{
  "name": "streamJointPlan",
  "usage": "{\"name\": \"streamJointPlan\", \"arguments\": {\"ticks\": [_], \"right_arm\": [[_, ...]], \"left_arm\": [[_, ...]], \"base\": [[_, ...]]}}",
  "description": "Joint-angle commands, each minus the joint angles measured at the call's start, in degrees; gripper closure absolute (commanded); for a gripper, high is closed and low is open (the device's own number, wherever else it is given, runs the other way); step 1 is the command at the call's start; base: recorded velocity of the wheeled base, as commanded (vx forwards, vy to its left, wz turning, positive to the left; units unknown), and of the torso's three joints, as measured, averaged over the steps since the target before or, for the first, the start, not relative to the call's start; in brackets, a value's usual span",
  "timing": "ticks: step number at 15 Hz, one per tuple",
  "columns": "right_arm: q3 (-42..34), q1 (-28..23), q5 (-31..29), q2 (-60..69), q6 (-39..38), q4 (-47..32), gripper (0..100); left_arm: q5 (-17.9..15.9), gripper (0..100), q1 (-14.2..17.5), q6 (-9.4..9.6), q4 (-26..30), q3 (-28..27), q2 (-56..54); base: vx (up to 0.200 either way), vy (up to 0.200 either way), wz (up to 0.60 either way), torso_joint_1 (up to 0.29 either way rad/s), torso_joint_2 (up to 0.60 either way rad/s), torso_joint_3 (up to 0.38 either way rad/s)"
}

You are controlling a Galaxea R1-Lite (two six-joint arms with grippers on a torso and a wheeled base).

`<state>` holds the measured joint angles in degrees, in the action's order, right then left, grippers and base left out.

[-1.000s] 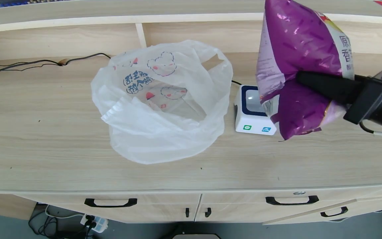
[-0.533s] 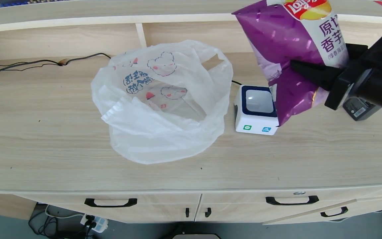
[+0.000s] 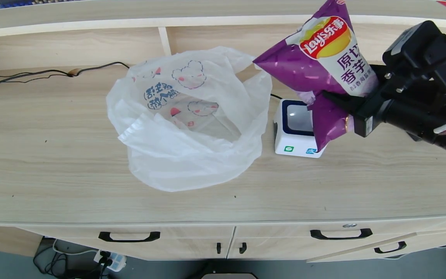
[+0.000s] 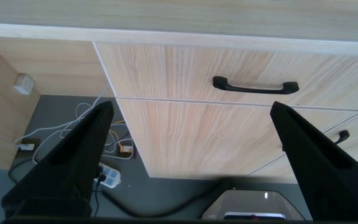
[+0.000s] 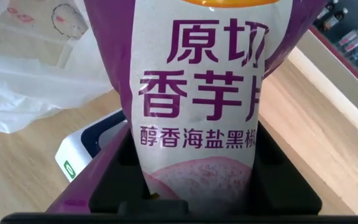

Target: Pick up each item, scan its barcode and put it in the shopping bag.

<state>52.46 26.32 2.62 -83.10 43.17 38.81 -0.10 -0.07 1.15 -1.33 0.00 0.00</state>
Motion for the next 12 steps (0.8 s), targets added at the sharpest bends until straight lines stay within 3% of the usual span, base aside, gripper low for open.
{"name": "streamJointPlan", "arguments": {"ticks": [1,5,12], "right_arm": [[0.0,0.0,0.1,-0.4,-0.1,0.0,100],[-0.2,-0.1,0.1,-0.1,-0.4,-0.6,100],[0.8,3.8,-0.7,5.5,-11.7,-2.6,100]], "left_arm": [[0.0,0,0.0,0.0,-0.1,0.0,0.1],[0.0,0,0.0,0.0,0.0,0.0,0.1],[0.0,0,0.0,0.0,-0.1,0.0,0.1]], "base": [[0.0,0.0,0.0,0.0,0.0,0.0],[0.0,0.0,0.0,0.0,0.0,0.0],[0.0,0.0,0.0,0.0,0.0,0.0]]}}
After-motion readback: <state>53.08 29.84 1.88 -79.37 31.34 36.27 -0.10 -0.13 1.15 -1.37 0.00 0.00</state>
